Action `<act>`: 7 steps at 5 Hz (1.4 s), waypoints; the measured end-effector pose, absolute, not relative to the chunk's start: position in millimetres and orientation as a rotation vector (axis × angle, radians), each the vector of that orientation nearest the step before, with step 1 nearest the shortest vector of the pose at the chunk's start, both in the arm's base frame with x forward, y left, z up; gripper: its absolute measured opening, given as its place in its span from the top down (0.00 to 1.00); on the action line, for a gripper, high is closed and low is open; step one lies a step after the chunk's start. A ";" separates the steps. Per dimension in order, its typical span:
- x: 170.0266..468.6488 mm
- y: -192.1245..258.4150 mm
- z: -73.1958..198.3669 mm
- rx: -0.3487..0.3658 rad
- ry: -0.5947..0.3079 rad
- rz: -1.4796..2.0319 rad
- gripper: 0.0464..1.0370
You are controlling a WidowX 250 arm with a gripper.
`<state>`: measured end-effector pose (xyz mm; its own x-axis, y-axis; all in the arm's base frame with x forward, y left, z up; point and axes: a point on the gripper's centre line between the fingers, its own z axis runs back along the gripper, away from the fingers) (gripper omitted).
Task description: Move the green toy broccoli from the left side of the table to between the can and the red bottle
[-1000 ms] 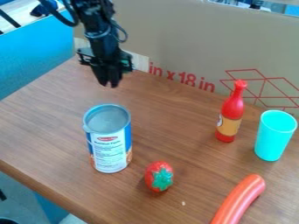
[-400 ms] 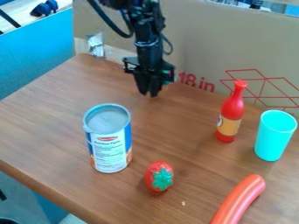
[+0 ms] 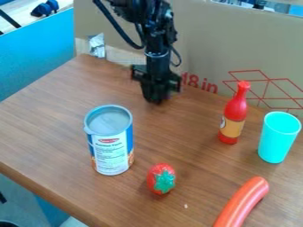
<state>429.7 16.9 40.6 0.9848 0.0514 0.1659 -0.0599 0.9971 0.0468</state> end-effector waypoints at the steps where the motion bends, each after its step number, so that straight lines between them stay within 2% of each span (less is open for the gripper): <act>1: 427.1 21.3 36.2 0.053 -0.172 0.053 0.72; 3: 395.4 37.7 37.5 0.056 -0.128 0.118 0.74; 4: 392.8 40.6 37.7 0.045 -0.119 0.134 0.74; 5: 390.7 40.9 38.6 0.023 -0.102 0.114 0.68; 7: 391.4 43.0 44.1 -0.007 -0.111 0.099 0.08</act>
